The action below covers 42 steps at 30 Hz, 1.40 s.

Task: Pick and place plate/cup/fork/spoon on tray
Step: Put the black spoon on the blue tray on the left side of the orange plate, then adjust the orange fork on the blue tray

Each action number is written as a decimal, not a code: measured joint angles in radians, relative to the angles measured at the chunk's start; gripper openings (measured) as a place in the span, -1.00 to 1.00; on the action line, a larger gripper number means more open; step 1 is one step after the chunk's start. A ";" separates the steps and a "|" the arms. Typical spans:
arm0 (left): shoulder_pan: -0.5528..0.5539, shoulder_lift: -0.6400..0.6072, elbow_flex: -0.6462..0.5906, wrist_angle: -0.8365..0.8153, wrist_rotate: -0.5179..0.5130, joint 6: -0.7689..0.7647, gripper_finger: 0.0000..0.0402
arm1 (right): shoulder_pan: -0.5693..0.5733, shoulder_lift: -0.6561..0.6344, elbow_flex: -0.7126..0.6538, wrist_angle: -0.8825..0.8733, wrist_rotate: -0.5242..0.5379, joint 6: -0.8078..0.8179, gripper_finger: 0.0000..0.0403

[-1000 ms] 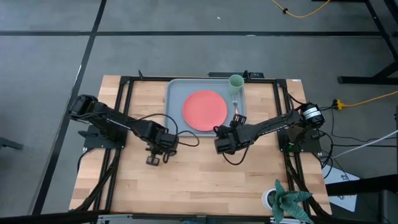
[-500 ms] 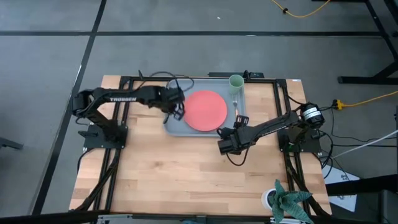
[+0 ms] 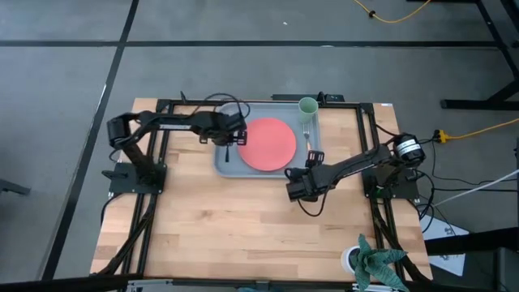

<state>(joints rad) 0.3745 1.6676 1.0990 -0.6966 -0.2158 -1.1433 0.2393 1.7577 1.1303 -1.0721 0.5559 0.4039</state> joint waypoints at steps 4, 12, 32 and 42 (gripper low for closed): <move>-0.001 0.066 0.000 0.032 0.053 -0.016 -1.00 | -0.013 -0.045 -0.066 0.021 -0.023 0.005 -0.03; 0.049 0.113 0.000 0.040 0.086 -0.009 -0.91 | -0.021 -0.095 -0.105 0.045 -0.068 0.032 -0.03; 0.052 -0.003 0.000 0.131 0.076 0.190 -0.76 | -0.021 -0.095 -0.105 0.095 -0.070 -0.020 -0.03; -0.007 -0.298 0.001 0.086 0.233 0.596 -0.76 | -0.019 -0.100 -0.071 -0.314 0.091 0.076 -0.03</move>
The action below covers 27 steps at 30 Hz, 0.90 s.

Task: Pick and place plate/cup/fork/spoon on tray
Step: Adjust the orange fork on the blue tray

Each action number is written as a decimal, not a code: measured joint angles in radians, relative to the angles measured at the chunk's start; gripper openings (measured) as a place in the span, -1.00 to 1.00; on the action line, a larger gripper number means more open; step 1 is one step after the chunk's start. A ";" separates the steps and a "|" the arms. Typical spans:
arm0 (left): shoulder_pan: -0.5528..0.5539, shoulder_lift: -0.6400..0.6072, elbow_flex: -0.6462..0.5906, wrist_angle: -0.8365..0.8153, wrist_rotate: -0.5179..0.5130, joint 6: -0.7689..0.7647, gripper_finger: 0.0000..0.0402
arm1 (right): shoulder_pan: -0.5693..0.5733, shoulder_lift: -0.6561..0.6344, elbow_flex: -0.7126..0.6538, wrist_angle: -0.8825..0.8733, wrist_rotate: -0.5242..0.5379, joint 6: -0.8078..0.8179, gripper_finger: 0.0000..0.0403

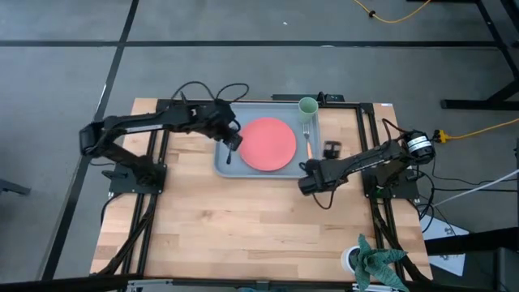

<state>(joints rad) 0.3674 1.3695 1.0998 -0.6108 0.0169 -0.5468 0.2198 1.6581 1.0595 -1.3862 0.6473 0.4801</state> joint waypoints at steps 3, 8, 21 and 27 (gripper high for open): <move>-0.029 -0.071 0.000 -0.015 -0.044 0.136 -0.76 | 0.002 -0.009 0.001 -0.115 0.038 0.234 -0.03; -0.047 -0.136 0.000 0.000 -0.050 0.217 -0.76 | 0.007 -0.092 0.002 -0.038 0.144 0.342 -0.03; 0.141 -0.140 -0.116 0.153 0.159 0.395 -0.76 | -0.065 -0.565 -0.116 0.698 0.055 -0.105 -0.03; 0.221 -0.140 -0.210 0.271 0.298 0.398 -0.76 | -0.174 -0.644 -0.364 1.261 -0.204 -0.509 -0.03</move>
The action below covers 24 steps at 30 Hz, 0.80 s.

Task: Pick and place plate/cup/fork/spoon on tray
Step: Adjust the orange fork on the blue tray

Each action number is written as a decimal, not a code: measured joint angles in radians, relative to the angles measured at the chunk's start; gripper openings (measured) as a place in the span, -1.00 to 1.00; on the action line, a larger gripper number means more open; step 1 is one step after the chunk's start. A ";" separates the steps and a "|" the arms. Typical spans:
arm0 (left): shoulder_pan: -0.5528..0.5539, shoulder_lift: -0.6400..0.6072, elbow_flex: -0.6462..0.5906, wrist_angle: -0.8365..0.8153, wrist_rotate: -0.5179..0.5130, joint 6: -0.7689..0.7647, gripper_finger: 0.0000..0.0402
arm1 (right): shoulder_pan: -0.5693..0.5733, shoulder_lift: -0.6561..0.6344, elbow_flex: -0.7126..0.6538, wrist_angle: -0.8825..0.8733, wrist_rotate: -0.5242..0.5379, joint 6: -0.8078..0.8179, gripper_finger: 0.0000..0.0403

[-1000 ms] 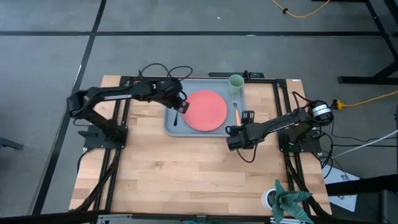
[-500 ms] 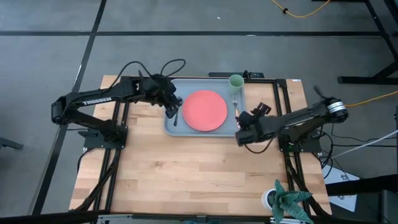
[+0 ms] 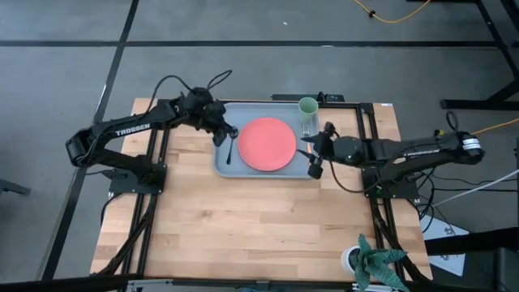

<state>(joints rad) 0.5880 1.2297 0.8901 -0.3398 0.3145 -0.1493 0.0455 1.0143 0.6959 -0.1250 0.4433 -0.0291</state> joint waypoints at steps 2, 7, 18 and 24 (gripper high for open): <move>0.014 0.000 -0.001 0.000 -0.002 0.000 -0.76 | -0.010 -0.003 -0.049 0.107 -0.038 -0.025 -0.03; 0.057 0.000 -0.001 0.000 -0.023 0.013 -0.76 | -0.017 -0.003 -0.128 0.222 -0.189 0.007 -0.03; 0.088 0.000 -0.002 0.000 -0.009 0.048 -0.76 | -0.053 0.023 -0.170 0.210 -0.103 0.124 -0.03; 0.084 0.000 -0.002 0.000 -0.017 0.022 -0.76 | -0.199 0.131 -0.074 -0.017 -0.098 0.103 -0.03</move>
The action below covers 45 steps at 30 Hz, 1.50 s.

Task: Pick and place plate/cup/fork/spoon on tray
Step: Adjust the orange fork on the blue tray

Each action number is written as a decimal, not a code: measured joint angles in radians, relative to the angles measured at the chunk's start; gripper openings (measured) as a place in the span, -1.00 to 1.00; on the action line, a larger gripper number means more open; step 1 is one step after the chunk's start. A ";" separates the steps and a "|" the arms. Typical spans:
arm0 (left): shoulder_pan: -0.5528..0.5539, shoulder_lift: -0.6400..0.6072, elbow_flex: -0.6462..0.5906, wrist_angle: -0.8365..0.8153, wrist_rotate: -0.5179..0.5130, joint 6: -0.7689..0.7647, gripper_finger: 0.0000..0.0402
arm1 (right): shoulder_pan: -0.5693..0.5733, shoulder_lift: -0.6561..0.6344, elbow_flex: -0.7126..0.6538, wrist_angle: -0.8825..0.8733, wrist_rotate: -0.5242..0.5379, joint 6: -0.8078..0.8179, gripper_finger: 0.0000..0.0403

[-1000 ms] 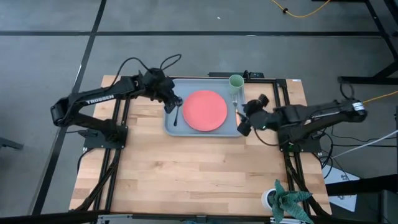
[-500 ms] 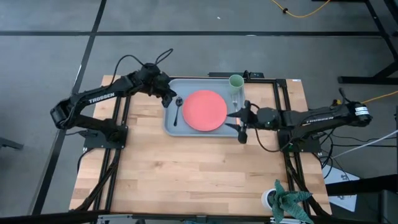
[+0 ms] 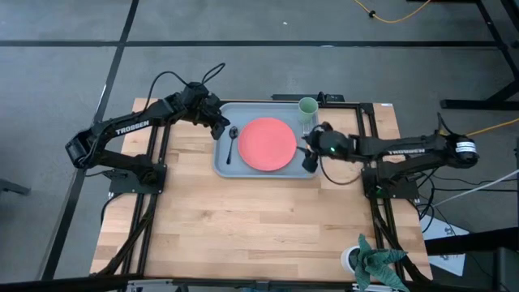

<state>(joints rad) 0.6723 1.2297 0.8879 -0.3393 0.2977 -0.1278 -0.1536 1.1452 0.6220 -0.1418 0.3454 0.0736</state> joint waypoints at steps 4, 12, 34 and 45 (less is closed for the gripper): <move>0.000 0.000 0.000 0.000 0.000 0.000 -0.76 | -0.076 0.065 0.070 -0.234 -0.003 0.032 -0.03; -0.021 0.000 0.000 0.000 -0.064 0.000 -0.76 | -0.117 0.168 0.075 -0.372 -0.084 0.043 -0.03; -0.061 0.000 0.000 0.000 -0.129 0.000 -0.76 | -0.121 0.294 0.075 -0.380 -0.034 -0.039 -0.21; -0.061 0.000 0.000 0.000 -0.130 0.000 -0.76 | -0.132 0.294 0.075 -0.386 -0.033 -0.064 -0.31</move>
<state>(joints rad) 0.6117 1.2297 0.8875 -0.3389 0.1680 -0.1276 -0.2859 1.4387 0.6968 -0.5274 0.3122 0.0099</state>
